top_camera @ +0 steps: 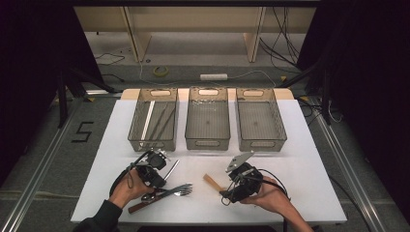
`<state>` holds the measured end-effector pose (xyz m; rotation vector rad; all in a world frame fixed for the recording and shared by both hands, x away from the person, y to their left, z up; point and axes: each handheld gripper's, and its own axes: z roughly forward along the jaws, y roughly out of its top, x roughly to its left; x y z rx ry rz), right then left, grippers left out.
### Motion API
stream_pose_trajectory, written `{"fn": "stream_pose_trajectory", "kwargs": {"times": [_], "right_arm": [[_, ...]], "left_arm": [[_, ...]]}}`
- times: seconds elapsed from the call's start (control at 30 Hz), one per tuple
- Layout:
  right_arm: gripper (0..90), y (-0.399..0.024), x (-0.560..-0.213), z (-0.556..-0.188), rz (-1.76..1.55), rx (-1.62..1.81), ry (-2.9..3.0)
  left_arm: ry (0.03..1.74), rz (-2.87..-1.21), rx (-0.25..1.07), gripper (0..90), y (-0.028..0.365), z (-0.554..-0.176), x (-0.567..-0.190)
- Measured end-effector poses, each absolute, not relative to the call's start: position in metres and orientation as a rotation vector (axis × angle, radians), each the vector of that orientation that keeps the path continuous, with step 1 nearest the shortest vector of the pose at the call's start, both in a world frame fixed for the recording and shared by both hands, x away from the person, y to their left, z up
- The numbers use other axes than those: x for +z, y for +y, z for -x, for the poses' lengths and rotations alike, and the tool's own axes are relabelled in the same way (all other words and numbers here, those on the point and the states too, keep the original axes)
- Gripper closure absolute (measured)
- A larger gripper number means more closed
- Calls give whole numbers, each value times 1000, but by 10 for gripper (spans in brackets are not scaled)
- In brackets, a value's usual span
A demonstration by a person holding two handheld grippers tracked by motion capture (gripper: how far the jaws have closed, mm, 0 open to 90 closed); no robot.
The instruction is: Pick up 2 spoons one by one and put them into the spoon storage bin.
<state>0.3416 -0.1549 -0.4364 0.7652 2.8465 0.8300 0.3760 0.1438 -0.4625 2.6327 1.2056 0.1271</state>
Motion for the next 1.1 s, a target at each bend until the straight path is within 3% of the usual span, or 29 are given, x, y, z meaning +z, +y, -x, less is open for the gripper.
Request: {"fn": "stream_pose_trajectory", "kwargs": {"times": [0.4,1.1], "right_arm": [[322,-155,-436,-341,-762,830,2844],[324,-155,-435,-341,-753,836,2845]], "left_arm": [[1195,-2636,110,828,141,-374,-463],[1157,-2597,116,848,147,-375,-456]]}}
